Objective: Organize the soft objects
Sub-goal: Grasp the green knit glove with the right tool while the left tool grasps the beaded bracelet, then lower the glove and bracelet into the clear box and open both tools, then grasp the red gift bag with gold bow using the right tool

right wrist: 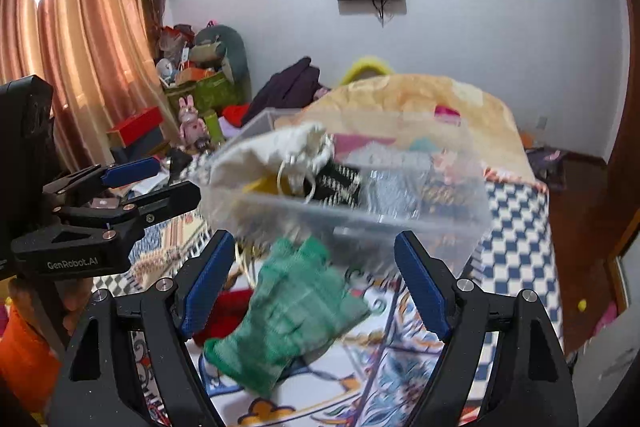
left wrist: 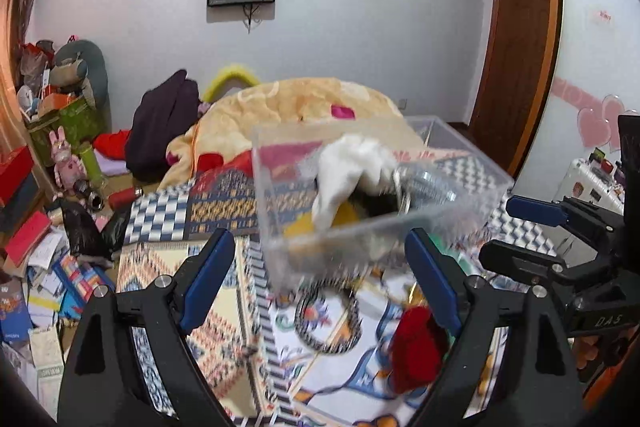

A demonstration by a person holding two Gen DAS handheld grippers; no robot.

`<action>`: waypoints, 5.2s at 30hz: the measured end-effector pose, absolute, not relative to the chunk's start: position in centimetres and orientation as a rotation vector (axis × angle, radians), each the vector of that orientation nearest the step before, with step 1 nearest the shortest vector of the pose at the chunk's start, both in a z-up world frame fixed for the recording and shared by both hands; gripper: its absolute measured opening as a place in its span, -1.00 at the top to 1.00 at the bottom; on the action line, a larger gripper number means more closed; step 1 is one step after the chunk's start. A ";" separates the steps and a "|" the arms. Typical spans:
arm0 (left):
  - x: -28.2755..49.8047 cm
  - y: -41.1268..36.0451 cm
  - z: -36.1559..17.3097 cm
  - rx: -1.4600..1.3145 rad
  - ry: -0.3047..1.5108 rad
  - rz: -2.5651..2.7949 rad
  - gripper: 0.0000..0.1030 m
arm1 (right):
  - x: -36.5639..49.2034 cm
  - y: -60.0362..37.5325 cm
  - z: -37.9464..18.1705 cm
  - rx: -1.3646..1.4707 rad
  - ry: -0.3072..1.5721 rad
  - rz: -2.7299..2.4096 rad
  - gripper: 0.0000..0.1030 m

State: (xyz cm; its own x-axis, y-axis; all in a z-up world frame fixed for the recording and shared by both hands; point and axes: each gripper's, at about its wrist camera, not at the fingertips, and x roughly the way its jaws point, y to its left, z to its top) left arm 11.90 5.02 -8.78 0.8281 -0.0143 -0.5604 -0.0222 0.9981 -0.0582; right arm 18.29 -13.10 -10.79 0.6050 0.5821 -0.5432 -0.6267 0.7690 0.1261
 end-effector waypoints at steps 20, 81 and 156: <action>12.3 4.7 -15.7 -0.075 0.764 -0.008 -0.44 | 19.5 -13.5 -15.8 0.010 0.788 0.719 -0.07; 18.1 4.1 -7.1 0.024 0.627 -0.048 0.88 | 24.2 -11.6 -8.0 -0.077 0.536 0.621 0.65; 9.9 4.2 -5.1 -0.021 0.371 0.035 -0.83 | 20.4 -12.8 -6.8 -0.119 0.451 0.627 0.75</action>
